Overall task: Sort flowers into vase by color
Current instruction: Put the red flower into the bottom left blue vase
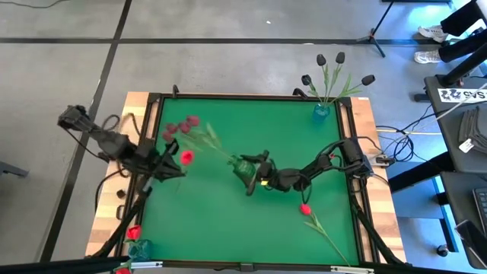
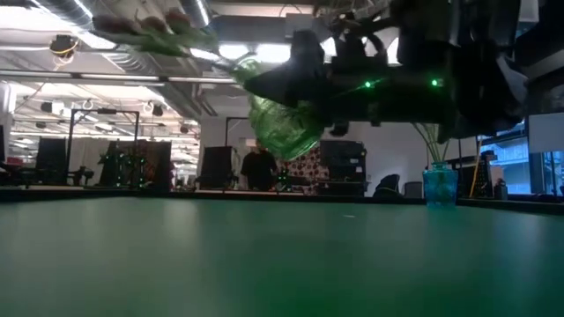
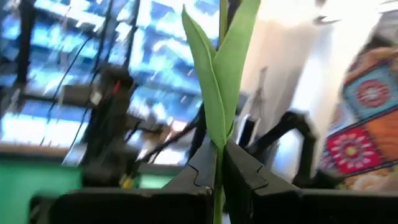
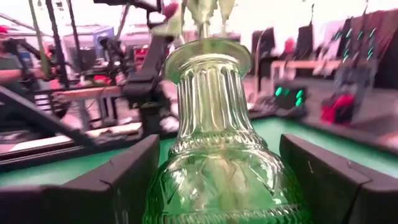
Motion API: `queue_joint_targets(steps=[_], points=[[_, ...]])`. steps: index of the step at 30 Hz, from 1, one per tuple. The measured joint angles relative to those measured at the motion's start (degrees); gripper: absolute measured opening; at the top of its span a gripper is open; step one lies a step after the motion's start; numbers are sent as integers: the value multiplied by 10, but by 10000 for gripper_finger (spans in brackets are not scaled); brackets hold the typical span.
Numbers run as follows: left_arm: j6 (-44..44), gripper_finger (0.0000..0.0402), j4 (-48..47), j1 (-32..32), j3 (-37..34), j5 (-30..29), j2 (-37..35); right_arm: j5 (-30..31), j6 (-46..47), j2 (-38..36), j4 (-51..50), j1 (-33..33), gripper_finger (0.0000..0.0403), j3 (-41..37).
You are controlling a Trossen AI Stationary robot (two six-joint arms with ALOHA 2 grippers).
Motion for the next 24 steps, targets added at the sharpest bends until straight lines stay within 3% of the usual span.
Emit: queue_joint_targets(steps=[4,8,14,19,24], points=[[27,9,-13,6,42,19,-10,13,-86,0,66,0,312,-12],[28,9,-23,0,73,26,-9,9,-126,0,61,-8,312,2],[52,9,-95,-36,135,12,-13,0,-141,1,62,-28,311,36],[57,9,-137,-48,143,-30,-16,-32,-144,0,63,-51,311,70],[23,9,-199,-48,142,-3,-15,-80,-67,-17,63,-107,311,50]])
